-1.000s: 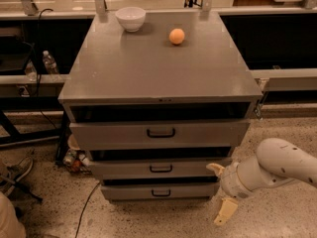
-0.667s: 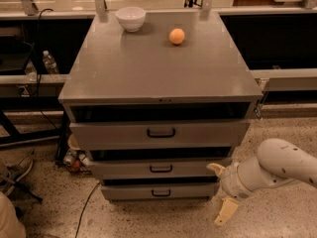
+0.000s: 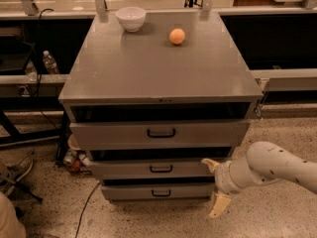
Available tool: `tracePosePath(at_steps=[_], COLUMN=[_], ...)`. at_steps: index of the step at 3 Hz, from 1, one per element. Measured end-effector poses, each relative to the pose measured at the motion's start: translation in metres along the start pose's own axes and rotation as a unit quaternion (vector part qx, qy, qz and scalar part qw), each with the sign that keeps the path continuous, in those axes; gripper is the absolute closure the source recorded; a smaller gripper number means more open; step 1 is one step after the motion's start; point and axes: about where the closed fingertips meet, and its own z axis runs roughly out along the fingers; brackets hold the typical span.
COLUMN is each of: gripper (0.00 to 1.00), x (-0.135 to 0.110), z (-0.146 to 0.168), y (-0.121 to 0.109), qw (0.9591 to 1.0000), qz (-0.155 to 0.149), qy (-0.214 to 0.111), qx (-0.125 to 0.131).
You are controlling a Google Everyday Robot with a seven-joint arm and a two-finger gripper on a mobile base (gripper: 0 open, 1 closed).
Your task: Open middle drawer
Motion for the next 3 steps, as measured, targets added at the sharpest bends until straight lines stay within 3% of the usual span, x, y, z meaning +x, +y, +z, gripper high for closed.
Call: tracePosePath(at_steps=[1, 3], gripper=[0.0, 0.0], x=[0.004, 0.015], z=[0.018, 0.062], y=[-0.016, -0.046], qw=[0.9996, 0.999], qz=[-0.023, -0.039], qy=[-0.004, -0.013], qx=[0.016, 0.02])
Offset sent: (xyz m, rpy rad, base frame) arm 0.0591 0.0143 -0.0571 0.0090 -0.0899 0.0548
